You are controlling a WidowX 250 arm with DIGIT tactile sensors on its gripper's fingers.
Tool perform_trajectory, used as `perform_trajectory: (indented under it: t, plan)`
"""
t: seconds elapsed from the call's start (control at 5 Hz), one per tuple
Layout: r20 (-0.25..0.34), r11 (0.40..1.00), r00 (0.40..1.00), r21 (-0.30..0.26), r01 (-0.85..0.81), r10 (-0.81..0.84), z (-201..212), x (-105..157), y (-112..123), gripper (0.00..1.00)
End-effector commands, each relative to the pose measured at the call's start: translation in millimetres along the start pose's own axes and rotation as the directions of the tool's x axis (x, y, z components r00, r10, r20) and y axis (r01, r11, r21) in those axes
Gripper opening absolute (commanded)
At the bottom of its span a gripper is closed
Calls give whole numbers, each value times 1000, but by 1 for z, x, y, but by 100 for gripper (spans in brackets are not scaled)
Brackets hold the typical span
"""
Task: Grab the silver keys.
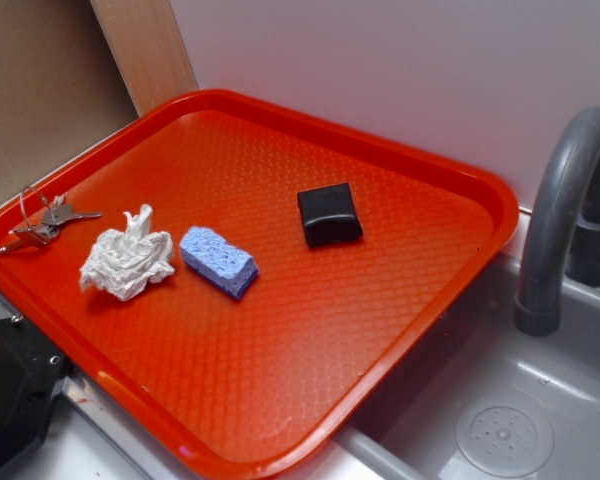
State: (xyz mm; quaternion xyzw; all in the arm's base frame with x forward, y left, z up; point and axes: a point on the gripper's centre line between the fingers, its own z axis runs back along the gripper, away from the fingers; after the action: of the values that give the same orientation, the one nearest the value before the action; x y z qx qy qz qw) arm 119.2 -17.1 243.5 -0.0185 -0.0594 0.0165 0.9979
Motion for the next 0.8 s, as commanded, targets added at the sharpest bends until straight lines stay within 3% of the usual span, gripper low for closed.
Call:
perform_trajectory:
  t: [0.0, 0.4, 0.6]
  plan:
    - [0, 1000, 1000, 0, 0, 0, 0, 0, 0, 100]
    - [3, 984, 984, -12, -175, 176, -13, 35, 70, 100]
    - [-32, 957, 958, 55, -285, 287, -36, 55, 97, 100]
